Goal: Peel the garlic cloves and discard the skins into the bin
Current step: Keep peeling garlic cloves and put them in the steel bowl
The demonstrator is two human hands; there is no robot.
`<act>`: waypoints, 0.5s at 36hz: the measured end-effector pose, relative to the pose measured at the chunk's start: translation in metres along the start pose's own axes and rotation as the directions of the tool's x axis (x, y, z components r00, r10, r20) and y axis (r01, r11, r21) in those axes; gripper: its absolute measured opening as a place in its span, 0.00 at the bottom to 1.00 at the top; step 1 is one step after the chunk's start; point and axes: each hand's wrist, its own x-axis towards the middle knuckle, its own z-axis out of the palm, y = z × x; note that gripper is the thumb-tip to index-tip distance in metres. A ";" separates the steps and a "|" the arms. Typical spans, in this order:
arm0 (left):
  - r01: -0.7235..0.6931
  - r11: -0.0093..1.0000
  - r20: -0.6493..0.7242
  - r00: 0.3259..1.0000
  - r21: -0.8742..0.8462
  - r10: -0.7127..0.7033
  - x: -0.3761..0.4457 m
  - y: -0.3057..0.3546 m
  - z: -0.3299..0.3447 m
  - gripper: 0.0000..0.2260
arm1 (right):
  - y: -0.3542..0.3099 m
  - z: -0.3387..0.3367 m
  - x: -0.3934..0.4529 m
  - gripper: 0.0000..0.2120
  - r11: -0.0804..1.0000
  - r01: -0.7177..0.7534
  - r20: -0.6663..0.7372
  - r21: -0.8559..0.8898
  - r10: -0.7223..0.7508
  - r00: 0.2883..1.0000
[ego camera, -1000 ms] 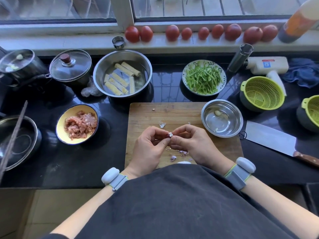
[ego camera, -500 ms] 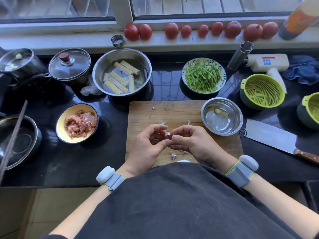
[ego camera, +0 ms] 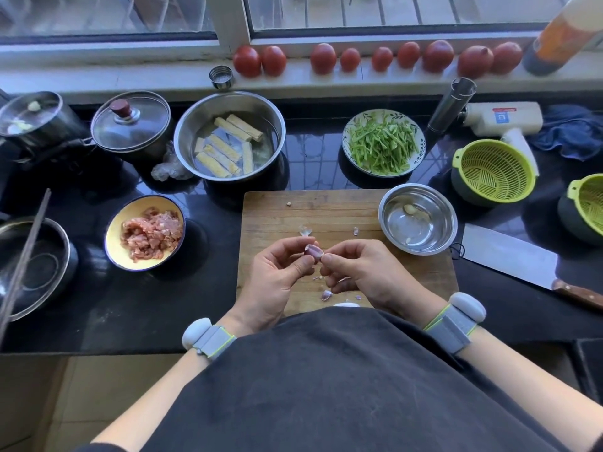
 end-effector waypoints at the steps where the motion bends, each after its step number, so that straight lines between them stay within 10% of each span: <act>1: -0.023 0.999 0.007 1.000 0.047 0.022 0.000 0.001 0.000 0.10 | 0.000 0.000 -0.001 0.06 1.000 -0.006 0.000 0.009 0.006 1.000; 18: -0.357 0.710 0.165 0.930 0.607 0.327 -0.001 0.007 -0.002 0.12 | -0.012 0.004 -0.008 0.07 0.998 -0.016 -0.035 -0.055 0.014 0.999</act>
